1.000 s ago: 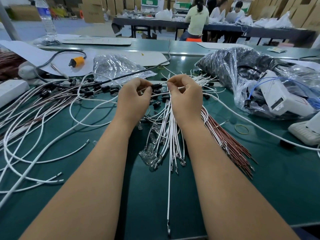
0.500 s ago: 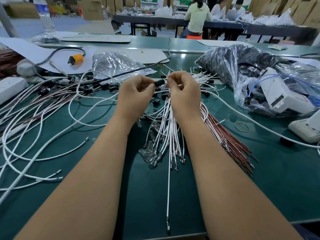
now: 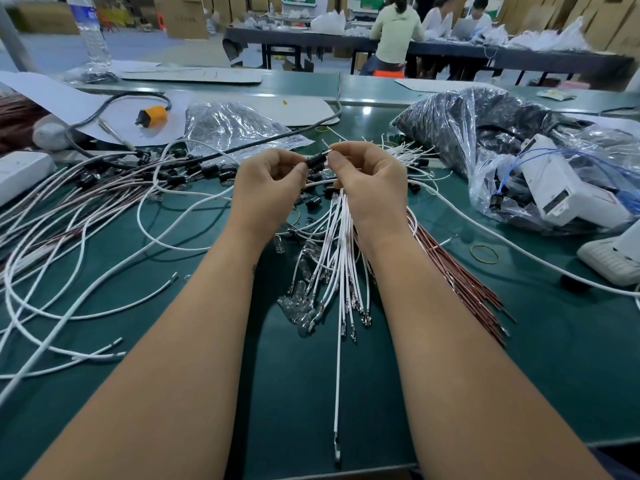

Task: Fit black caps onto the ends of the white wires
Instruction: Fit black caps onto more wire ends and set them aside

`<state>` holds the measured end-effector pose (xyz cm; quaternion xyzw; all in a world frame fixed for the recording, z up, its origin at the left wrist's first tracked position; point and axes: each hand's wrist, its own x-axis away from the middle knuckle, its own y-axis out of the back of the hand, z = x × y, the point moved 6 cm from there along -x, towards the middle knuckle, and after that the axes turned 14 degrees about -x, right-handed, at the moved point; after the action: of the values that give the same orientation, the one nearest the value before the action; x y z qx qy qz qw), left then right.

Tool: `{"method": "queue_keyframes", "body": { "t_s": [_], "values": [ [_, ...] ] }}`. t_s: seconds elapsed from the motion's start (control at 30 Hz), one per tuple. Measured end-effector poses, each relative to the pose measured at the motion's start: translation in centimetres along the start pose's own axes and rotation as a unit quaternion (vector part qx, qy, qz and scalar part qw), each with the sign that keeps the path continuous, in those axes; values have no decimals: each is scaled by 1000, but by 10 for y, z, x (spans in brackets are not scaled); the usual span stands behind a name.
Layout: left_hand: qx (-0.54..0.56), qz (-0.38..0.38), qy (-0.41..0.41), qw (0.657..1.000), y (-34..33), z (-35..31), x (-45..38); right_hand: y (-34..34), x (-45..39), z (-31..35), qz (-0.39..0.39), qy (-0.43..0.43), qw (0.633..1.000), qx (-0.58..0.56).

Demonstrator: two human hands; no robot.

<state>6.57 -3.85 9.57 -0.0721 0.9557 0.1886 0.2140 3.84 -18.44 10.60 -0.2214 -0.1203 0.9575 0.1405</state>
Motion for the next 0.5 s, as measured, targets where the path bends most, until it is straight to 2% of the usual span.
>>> {"method": "queue_keyframes", "body": {
  "t_s": [0.3,0.5],
  "values": [
    [2,27,-28,999,-4,-7,3,2,-3,-2,1,10,1000,4],
    [24,18,-13,999,-1,-6,4,1,-2,-6,8,-42,999,-19]
  ]
}}
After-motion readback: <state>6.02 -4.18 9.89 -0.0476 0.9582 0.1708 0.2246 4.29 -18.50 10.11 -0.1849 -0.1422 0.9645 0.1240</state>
